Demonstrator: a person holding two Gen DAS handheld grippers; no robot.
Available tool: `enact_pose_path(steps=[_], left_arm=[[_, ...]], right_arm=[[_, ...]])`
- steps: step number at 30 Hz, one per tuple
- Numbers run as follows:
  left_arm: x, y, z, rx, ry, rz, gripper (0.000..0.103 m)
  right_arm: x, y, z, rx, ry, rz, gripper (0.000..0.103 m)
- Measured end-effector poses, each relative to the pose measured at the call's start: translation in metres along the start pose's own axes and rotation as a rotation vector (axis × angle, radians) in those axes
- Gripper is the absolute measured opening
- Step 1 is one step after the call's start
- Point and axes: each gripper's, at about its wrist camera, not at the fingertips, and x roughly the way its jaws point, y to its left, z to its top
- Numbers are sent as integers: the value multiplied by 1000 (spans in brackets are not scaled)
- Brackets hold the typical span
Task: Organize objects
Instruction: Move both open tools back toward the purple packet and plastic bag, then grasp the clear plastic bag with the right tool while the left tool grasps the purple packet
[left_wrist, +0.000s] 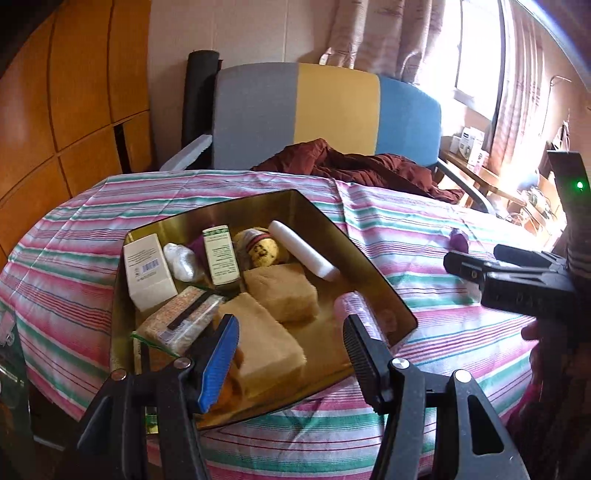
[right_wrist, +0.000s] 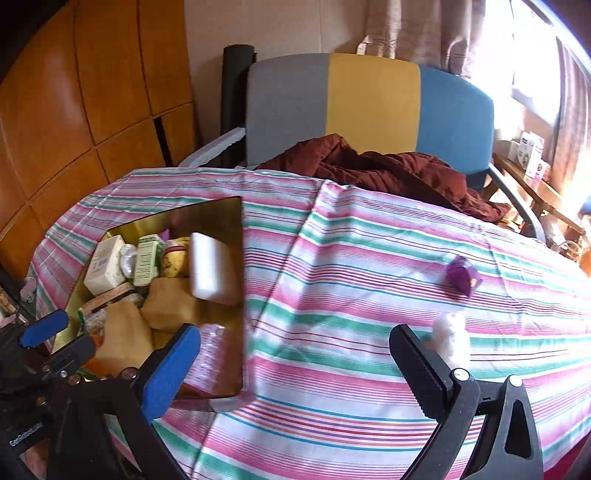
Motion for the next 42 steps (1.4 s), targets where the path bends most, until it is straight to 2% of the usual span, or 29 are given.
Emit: enact_pose_path(steps=[18, 23, 26, 30, 37, 38, 39, 40, 41, 42], left_arm=[[19, -40, -4, 98, 63, -36, 59], [22, -46, -2, 107, 70, -49, 60], [24, -50, 0, 108, 76, -54, 59], [27, -58, 4, 115, 75, -70, 60], [36, -78, 14, 146, 67, -113, 59], [38, -81, 16, 148, 74, -123, 60], [40, -84, 18, 149, 78, -138, 60], [41, -88, 20, 150, 78, -148, 60], [43, -91, 22, 151, 79, -157, 59], [46, -95, 25, 151, 83, -167, 59]], right_arm=[[1, -131, 17, 81, 39, -221, 103], [16, -164, 11, 121, 76, -202, 103], [29, -177, 2, 167, 100, -162, 103], [51, -177, -8, 165, 169, -139, 103], [77, -171, -11, 146, 235, -74, 102], [82, -168, -12, 141, 252, -65, 99], [87, -166, -13, 132, 266, -70, 85], [91, -164, -14, 115, 283, -85, 53], [94, -164, -15, 104, 298, -101, 36], [95, -164, -17, 99, 310, -114, 35]])
